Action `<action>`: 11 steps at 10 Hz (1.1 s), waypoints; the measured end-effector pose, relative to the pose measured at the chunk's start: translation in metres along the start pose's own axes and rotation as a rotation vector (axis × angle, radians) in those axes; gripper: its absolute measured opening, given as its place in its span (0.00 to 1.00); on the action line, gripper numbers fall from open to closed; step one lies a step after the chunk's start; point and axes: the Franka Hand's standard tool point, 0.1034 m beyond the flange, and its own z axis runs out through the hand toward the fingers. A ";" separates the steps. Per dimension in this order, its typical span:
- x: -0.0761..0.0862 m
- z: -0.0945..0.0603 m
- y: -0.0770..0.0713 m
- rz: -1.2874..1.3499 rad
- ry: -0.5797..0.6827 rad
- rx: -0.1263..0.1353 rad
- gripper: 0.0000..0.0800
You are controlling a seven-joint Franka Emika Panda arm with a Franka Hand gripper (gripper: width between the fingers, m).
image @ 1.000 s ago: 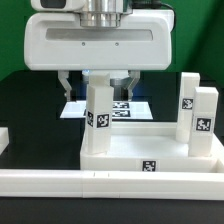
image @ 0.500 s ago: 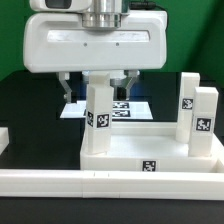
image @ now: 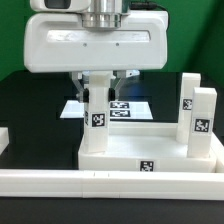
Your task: Assemble desk
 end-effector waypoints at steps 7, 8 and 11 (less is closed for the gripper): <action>-0.002 0.000 0.004 0.566 0.002 0.011 0.36; -0.003 0.000 0.006 0.669 0.003 0.020 0.36; -0.004 0.001 0.007 0.958 -0.012 0.036 0.36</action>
Offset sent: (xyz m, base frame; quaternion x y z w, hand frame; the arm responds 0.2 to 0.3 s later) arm -0.0049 -0.0067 -0.0004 0.0040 -0.0032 0.1660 0.9861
